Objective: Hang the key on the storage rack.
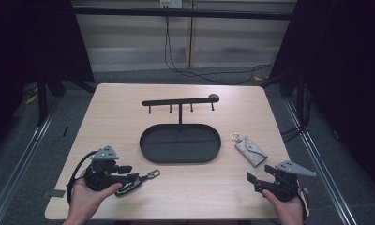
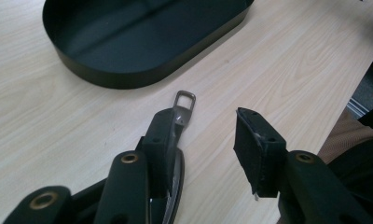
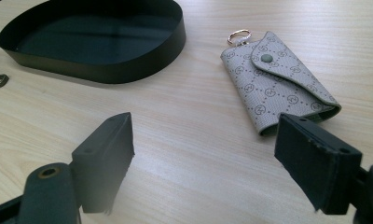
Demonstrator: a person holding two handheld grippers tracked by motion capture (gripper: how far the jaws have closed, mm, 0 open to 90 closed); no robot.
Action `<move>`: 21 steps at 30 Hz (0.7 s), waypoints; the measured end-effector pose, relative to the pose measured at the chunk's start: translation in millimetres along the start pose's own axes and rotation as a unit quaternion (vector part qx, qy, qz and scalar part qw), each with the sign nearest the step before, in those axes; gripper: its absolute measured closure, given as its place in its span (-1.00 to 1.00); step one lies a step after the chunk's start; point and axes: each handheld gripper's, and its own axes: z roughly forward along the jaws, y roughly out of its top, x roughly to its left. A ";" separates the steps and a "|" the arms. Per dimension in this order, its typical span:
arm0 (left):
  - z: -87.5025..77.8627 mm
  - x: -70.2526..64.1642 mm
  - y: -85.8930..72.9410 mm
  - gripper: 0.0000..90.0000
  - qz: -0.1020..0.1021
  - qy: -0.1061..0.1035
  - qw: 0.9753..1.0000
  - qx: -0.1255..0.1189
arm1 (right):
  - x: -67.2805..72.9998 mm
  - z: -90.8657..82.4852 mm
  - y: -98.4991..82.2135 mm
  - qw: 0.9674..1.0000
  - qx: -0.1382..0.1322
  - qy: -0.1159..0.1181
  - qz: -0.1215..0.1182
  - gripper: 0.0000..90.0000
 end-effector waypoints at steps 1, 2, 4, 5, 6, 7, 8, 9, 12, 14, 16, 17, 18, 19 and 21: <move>2.6 -0.7 4.3 0.26 0.001 -0.002 1.000 0.006 | -0.7 0.7 -0.1 1.000 0.002 0.000 0.002 -0.57; 3.9 -0.9 6.4 0.27 -0.001 0.001 1.000 0.008 | -0.8 0.9 -0.1 1.000 0.002 0.000 0.002 -0.57; 5.3 -1.1 8.3 0.29 -0.002 0.001 1.000 0.009 | -0.7 1.0 -0.2 1.000 0.003 0.000 0.002 -0.57; 6.4 -0.9 10.2 0.30 -0.005 0.003 1.000 0.011 | -0.7 1.1 -0.2 1.000 0.004 -0.001 0.002 -0.57; 7.7 -0.6 12.1 0.31 -0.004 0.000 1.000 0.015 | -0.8 1.7 -0.1 1.000 0.005 0.000 0.002 -0.57; 9.6 -0.2 14.4 0.31 -0.001 -0.003 1.000 0.022 | -0.8 1.7 -0.1 1.000 0.005 0.000 0.002 -0.57; 11.1 -0.5 16.9 0.32 0.006 0.001 0.999 0.032 | -0.8 1.8 0.0 1.000 0.006 0.000 0.002 -0.57; 14.5 -0.8 22.1 0.34 0.017 0.003 0.999 0.051 | -0.6 2.0 0.0 1.000 0.006 0.000 0.002 -0.57; 17.7 -1.1 27.4 0.37 0.020 0.002 0.998 0.063 | -0.6 2.2 0.0 1.000 0.007 0.000 0.002 -0.57; 20.2 -1.0 33.1 0.38 0.031 0.003 0.997 0.076 | -1.0 2.4 -0.1 1.000 0.007 0.001 0.002 -0.57; 23.7 -1.0 37.6 0.45 0.039 0.001 0.995 0.087 | -1.1 2.7 -0.1 1.000 0.009 0.001 0.002 -0.57; 25.7 -1.1 39.3 0.49 0.043 0.001 0.995 0.093 | -1.2 3.1 -0.2 1.000 0.010 0.001 0.001 -0.57; 27.9 -1.0 41.0 0.51 0.048 0.000 0.994 0.099 | -0.9 3.5 -0.2 1.000 0.011 0.000 0.002 -0.57; 32.3 -0.7 43.9 0.52 0.052 -0.001 0.992 0.115 | -0.4 4.3 -0.3 1.000 0.016 0.000 0.000 -0.57; 35.5 0.4 46.8 0.52 0.058 -0.003 0.990 0.132 | 0.0 5.0 -0.3 1.000 0.019 0.005 -0.001 -0.57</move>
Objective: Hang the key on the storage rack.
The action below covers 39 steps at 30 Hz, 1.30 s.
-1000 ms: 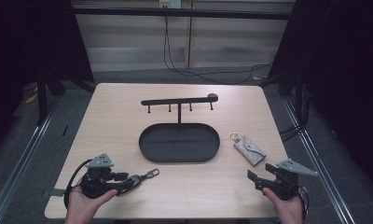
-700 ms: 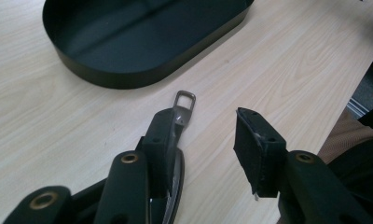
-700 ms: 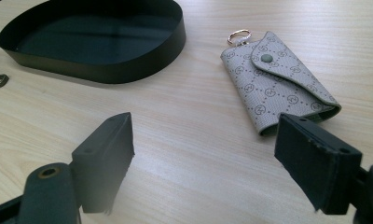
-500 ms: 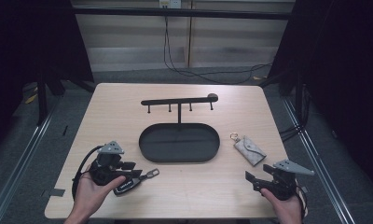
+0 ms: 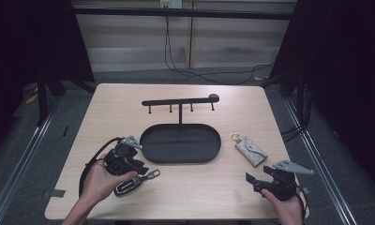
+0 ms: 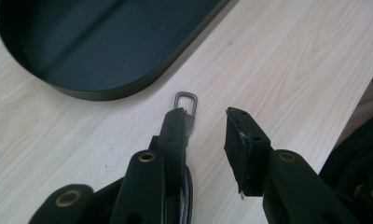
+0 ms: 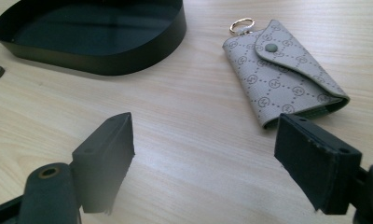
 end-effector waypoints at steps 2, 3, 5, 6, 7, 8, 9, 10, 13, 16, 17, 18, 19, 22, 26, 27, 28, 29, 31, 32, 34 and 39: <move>3.5 1.4 3.2 0.48 0.002 -0.001 1.000 0.012 | 0.3 -0.1 0.1 1.000 -0.001 0.000 -0.001 -0.57; 5.1 1.9 4.6 0.48 0.002 -0.004 1.000 0.017 | 0.3 -0.1 0.0 1.000 -0.001 0.001 -0.001 -0.57; 8.1 3.2 8.0 0.43 0.004 -0.003 0.999 0.032 | -0.1 -0.3 0.1 1.000 -0.002 0.001 -0.001 -0.57; 8.1 3.2 8.0 0.42 0.004 -0.003 0.999 0.032 | -0.1 -0.2 0.1 1.000 -0.002 0.001 -0.001 -0.57; 10.1 3.3 9.7 0.42 0.006 -0.005 0.999 0.036 | -0.1 -0.2 0.1 1.000 -0.002 0.001 -0.001 -0.57; 14.5 3.8 13.1 0.26 0.007 -0.002 0.999 0.043 | 0.1 0.0 0.1 1.000 -0.001 0.002 -0.001 -0.57; 16.9 3.6 14.4 0.22 0.006 0.001 0.999 0.050 | 0.3 0.1 0.2 1.000 -0.001 0.002 0.000 -0.57; 19.2 3.9 15.6 0.22 0.009 0.000 0.998 0.056 | 0.2 0.2 0.1 1.000 -0.001 0.002 0.000 -0.57; 24.9 4.0 16.9 0.20 0.014 -0.002 0.998 0.067 | 0.2 0.2 0.0 1.000 0.000 0.001 0.000 -0.57; 34.4 5.3 18.3 0.24 0.023 -0.002 0.996 0.087 | 0.0 0.4 -0.1 1.000 0.000 0.000 -0.001 -0.57; 34.4 5.3 18.3 0.28 0.023 -0.002 0.996 0.087 | 0.0 0.4 -0.1 1.000 0.000 0.000 -0.001 -0.57; 37.7 5.5 19.2 0.30 0.026 -0.006 0.995 0.092 | 0.3 0.5 0.0 1.000 0.001 0.000 -0.002 -0.57; 38.9 5.9 20.0 0.30 0.026 -0.005 0.995 0.095 | 0.3 0.6 0.0 1.000 0.002 0.000 -0.002 -0.57; 43.0 7.0 22.9 0.32 0.030 -0.009 0.994 0.102 | 0.1 0.9 0.0 1.000 0.002 0.001 -0.002 -0.57; 47.5 5.5 25.4 0.35 0.035 -0.009 0.993 0.109 | 0.3 0.9 -0.1 1.000 0.003 0.000 -0.002 -0.57; 48.9 5.3 26.2 0.37 0.040 -0.008 0.992 0.117 | 0.2 0.9 -0.1 1.000 0.003 0.001 -0.002 -0.57; 53.2 4.7 26.0 0.50 0.042 0.008 0.991 0.127 | 0.1 1.1 -0.1 1.000 0.005 0.000 -0.002 -0.57; 55.7 4.8 25.9 0.52 0.043 0.006 0.990 0.133 | 0.1 1.3 -0.1 1.000 0.006 0.000 -0.002 -0.57; 57.4 4.9 26.0 0.51 0.041 0.006 0.990 0.134 | 0.4 1.3 -0.2 1.000 0.006 0.000 -0.004 -0.57; 58.4 5.7 26.4 0.51 0.041 0.010 0.990 0.136 | 0.4 1.3 -0.2 1.000 0.006 0.000 -0.004 -0.57; 59.6 6.9 27.1 0.49 0.039 0.006 0.990 0.138 | 0.5 1.3 -0.2 1.000 0.007 0.000 -0.004 -0.57; 66.4 8.0 27.2 0.49 0.036 0.006 0.987 0.155 | 0.3 1.8 -0.1 1.000 0.008 0.000 -0.004 -0.57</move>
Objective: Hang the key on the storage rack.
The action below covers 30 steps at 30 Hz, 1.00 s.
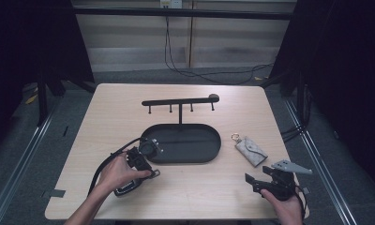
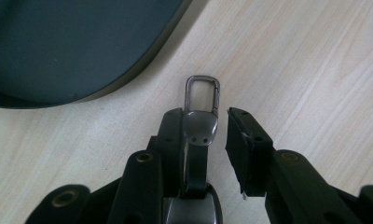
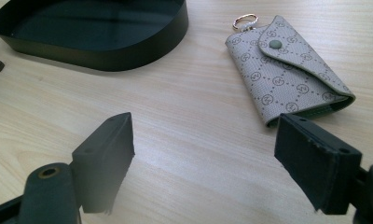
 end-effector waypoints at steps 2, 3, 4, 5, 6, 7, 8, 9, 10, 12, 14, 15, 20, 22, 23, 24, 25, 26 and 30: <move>3.6 -0.7 0.9 0.50 0.003 0.001 1.000 0.004 | 0.2 0.1 -0.1 1.000 0.002 -0.001 0.000 -0.57; 5.0 -0.9 1.5 0.51 0.004 0.001 1.000 0.009 | 0.2 0.0 0.0 1.000 0.002 0.000 0.000 -0.57; 6.3 -1.1 2.3 0.53 0.007 -0.001 1.000 0.012 | 0.6 0.4 0.1 1.000 0.002 0.002 -0.001 -0.57; 7.1 -1.2 2.9 0.53 0.012 -0.001 1.000 0.016 | 0.6 0.4 0.1 1.000 0.002 0.002 -0.001 -0.57; 8.3 -1.9 3.5 0.53 0.009 0.000 1.000 0.016 | 0.9 0.6 0.1 1.000 0.002 0.003 -0.002 -0.57; 8.6 -1.7 4.2 0.53 0.009 0.003 1.000 0.018 | 0.9 0.6 0.1 1.000 0.002 0.003 -0.002 -0.57; 9.0 -1.4 4.9 0.54 0.010 0.003 1.000 0.017 | 0.9 0.6 0.1 1.000 0.003 0.003 -0.002 -0.57; 10.0 -1.2 6.3 0.54 0.013 0.003 1.000 0.024 | 0.7 0.6 0.1 1.000 0.003 0.003 -0.002 -0.57; 10.9 -1.5 6.9 0.54 0.015 0.005 0.999 0.028 | 0.7 0.7 0.1 1.000 0.003 0.003 -0.002 -0.57; 11.5 -1.1 7.6 0.53 0.021 0.006 0.999 0.034 | 0.7 0.7 0.1 1.000 0.003 0.003 -0.002 -0.57; 13.8 -1.9 8.9 0.52 0.022 0.008 0.999 0.036 | 0.8 0.9 0.1 1.000 0.003 0.003 -0.002 -0.57; 16.8 -2.4 10.0 0.53 0.022 0.011 0.999 0.042 | 0.8 1.0 0.2 1.000 0.004 0.004 -0.001 -0.57; 18.9 -2.4 11.5 0.55 0.024 0.016 0.998 0.051 | 0.5 1.2 0.1 1.000 0.005 0.003 -0.001 -0.57; 19.3 -2.6 12.2 0.55 0.019 0.016 0.998 0.053 | 0.5 1.6 0.1 1.000 0.007 0.001 0.000 -0.57; 19.1 -2.3 12.8 0.55 0.021 0.016 0.998 0.057 | 0.5 1.8 0.1 1.000 0.007 0.003 0.000 -0.57; 19.3 -1.3 14.2 0.55 0.019 0.014 0.998 0.060 | 0.9 2.1 0.1 1.000 0.008 0.002 -0.003 -0.57; 19.3 -1.3 14.2 0.55 0.019 0.014 0.998 0.060 | 1.0 2.1 0.1 1.000 0.008 0.002 -0.005 -0.57; 19.3 -0.8 15.0 0.55 0.022 0.013 0.998 0.065 | 1.2 2.3 0.1 1.000 0.008 0.001 -0.006 -0.57; 21.0 -4.8 17.7 0.55 0.016 0.024 0.997 0.072 | 1.5 2.4 0.0 1.000 0.009 0.001 -0.008 -0.57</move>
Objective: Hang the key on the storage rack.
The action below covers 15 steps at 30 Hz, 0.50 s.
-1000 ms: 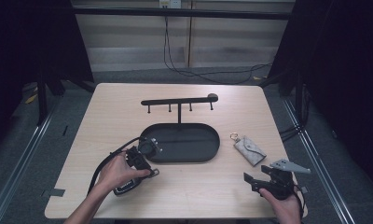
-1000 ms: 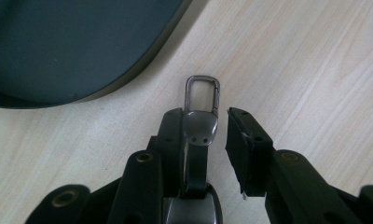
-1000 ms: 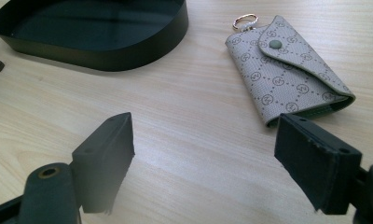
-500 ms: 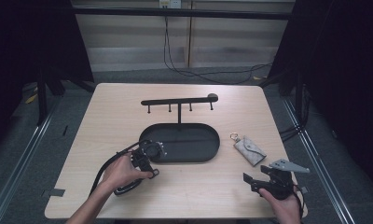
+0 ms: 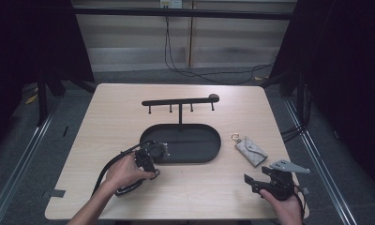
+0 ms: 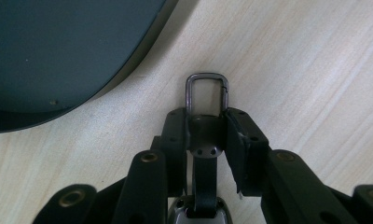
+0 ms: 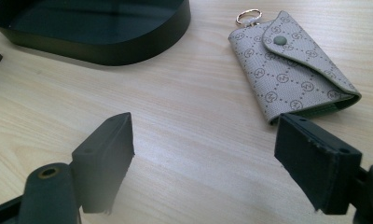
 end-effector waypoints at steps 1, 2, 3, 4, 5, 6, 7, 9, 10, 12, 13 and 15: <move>-0.3 -1.1 0.8 0.56 -0.003 0.006 1.000 0.006 | 0.2 -0.2 0.0 1.000 0.000 0.001 0.000 -0.57; -0.3 -1.1 0.8 0.56 -0.003 0.006 1.000 0.006 | 0.4 -0.3 0.0 1.000 -0.001 0.001 0.000 -0.57; -0.2 -1.9 1.0 0.56 -0.005 0.008 1.000 0.006 | 0.4 -0.3 0.0 1.000 -0.001 0.001 0.000 -0.57; -0.2 -1.8 1.2 0.56 -0.007 0.008 1.000 0.007 | 0.7 -0.5 0.0 1.000 -0.001 0.001 -0.001 -0.57; -0.1 -1.6 1.3 0.56 -0.009 0.009 1.000 0.007 | 0.6 -0.3 0.0 1.000 0.000 0.001 -0.001 -0.57; -0.2 -1.2 1.9 0.57 -0.012 0.007 1.000 0.008 | 0.7 -0.2 0.1 1.000 0.001 0.002 -0.002 -0.57; -0.2 -1.2 1.9 0.57 -0.012 0.007 1.000 0.008 | 0.7 -0.2 0.1 1.000 0.001 0.002 -0.002 -0.57; -0.5 0.8 2.6 0.57 -0.018 0.001 1.000 0.012 | 0.6 -0.1 0.0 1.000 0.001 0.002 -0.002 -0.57; -0.5 0.8 2.6 0.57 -0.018 0.001 1.000 0.012 | 0.6 -0.1 0.0 1.000 0.001 0.002 -0.002 -0.57; -0.9 2.7 2.9 0.57 -0.023 -0.005 1.000 0.016 | 0.4 0.1 0.0 1.000 0.002 0.002 -0.002 -0.57; -0.5 3.3 2.9 0.57 -0.030 -0.006 0.999 0.013 | 0.3 0.2 0.1 1.000 0.002 0.002 -0.002 -0.57; -0.5 3.7 3.3 0.57 -0.036 -0.010 0.999 0.014 | 0.3 0.8 0.2 1.000 0.003 0.003 -0.002 -0.57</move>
